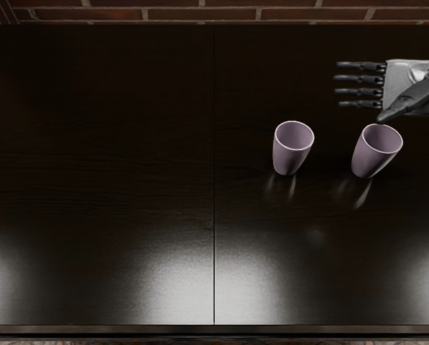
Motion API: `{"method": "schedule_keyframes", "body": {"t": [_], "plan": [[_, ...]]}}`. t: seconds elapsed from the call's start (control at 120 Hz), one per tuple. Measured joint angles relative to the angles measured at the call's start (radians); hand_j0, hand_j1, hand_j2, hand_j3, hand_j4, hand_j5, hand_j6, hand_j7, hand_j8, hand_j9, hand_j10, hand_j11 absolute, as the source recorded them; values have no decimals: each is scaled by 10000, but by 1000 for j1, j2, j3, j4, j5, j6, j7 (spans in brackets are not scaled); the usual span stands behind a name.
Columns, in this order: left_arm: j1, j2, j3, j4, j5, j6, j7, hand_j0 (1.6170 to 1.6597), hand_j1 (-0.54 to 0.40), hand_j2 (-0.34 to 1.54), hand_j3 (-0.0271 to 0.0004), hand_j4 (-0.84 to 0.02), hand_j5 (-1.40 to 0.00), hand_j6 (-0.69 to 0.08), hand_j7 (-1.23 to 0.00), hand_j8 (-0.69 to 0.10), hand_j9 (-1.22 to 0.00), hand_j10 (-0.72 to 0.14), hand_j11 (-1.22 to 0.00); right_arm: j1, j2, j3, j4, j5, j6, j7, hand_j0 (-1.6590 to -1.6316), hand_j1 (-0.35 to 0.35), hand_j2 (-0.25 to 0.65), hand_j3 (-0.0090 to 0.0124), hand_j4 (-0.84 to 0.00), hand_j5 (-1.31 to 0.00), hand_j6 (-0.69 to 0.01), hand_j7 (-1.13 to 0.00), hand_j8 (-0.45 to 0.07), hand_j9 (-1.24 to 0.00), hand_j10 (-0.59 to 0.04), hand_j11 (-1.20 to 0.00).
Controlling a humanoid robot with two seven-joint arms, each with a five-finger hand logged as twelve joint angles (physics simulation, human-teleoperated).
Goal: Pick up cup and place in cup with right hand
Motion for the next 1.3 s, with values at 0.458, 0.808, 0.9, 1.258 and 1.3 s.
{"method": "schedule_keyframes", "body": {"t": [0.458, 0.808, 0.9, 1.258, 1.3], "plan": [[0, 0, 0, 0, 0, 0, 0, 16581, 3490, 0, -1, -2, -1, -3, 0, -2, 0, -2, 0, 215, 142, 70, 39, -679, 0, 1, -16581, -3491, 0, 0, -7, 1, 5, 0, 3, 1, 3, 1], [0, 0, 0, 0, 0, 0, 0, 16581, 3490, -1, 0, -2, 0, -3, 0, -2, 0, -2, 0, 239, 196, -74, 282, -1018, -316, -16, -16581, -3485, 1, 0, -35, -12, -44, -8, -36, -11, -27, -10], [0, 0, 0, 0, 0, 0, 0, 16581, 3490, -1, 0, -2, 0, -3, 0, -2, 0, -2, 0, 236, 217, -131, 317, -1038, -414, -17, -16581, -3462, -1, 0, -59, -41, -70, -36, -61, -39, -51, -38], [0, 0, 0, 0, 0, 0, 0, 16581, 3490, -1, 0, -2, 0, -3, 0, -2, 0, -2, 0, 229, 292, -275, 339, -1068, -605, -18, -16581, -2455, -162, 0, -906, -1139, -922, -1134, -911, -1138, -899, -1136], [0, 0, 0, 0, 0, 0, 0, 16581, 3490, -1, 0, -2, 0, -3, 0, -2, 0, -1, 0, 228, 299, -283, 339, -1069, -612, -18, -16581, -2262, -194, 0, -1066, -1349, -1082, -1344, -1071, -1347, -1060, -1346]]}}
